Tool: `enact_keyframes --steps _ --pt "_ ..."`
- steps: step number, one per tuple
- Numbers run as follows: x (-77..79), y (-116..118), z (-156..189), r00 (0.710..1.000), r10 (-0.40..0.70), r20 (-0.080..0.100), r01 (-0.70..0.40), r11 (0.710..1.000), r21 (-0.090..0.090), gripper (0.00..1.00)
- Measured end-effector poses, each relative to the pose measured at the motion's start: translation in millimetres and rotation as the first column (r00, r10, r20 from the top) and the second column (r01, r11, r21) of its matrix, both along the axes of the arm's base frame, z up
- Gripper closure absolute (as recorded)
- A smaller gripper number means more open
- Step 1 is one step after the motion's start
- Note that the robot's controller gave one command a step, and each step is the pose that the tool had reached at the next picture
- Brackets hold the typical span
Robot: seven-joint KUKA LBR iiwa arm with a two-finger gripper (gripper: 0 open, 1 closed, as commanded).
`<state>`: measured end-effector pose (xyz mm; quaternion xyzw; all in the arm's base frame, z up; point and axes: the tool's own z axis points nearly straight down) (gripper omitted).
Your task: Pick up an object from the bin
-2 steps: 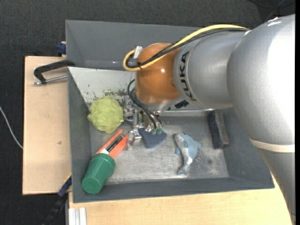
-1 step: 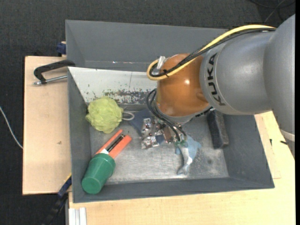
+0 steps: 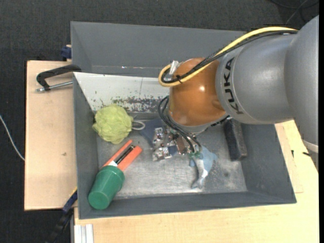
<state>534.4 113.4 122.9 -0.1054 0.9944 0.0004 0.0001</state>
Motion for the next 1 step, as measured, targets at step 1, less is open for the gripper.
enact_keyframes --steps 1 --pt "-15.9 -4.0 1.4 1.000 0.009 -0.001 -0.009 1.000 0.001 0.00"
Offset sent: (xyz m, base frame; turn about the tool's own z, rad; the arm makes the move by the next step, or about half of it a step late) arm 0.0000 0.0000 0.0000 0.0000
